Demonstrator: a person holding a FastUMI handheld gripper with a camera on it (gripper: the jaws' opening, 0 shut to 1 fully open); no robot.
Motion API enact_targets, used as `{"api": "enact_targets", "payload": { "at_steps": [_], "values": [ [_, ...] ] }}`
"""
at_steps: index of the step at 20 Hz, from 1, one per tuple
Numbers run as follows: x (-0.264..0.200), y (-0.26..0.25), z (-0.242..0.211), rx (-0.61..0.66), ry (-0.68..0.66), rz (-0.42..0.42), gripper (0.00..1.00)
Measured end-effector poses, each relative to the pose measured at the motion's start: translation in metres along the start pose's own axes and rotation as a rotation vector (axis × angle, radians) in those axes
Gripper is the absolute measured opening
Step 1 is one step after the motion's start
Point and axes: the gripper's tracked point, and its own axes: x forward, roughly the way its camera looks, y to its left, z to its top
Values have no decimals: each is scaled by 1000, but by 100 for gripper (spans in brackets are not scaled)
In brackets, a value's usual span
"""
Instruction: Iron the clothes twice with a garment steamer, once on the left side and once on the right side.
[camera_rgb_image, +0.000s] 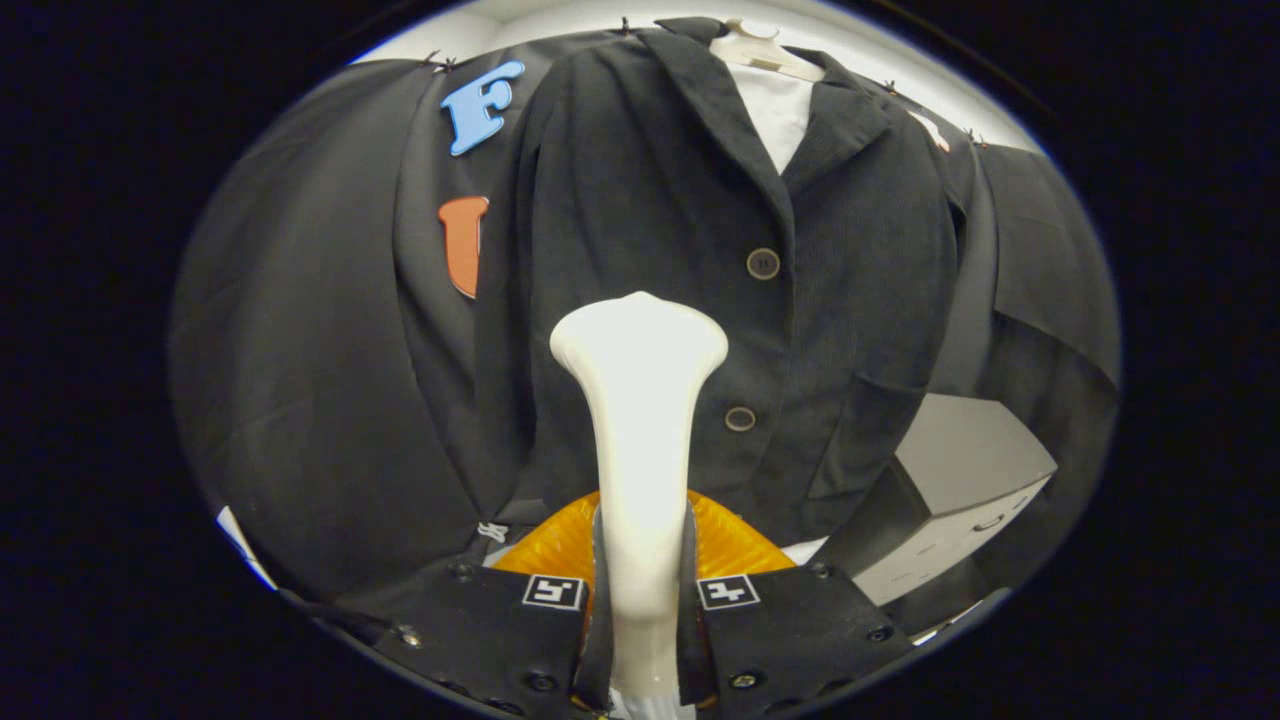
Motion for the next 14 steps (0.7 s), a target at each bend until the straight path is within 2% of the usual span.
{"api": "enact_targets", "payload": {
  "at_steps": [14],
  "values": [
    [19, -3, -58, -4, 61, -6, 28]
  ]
}}
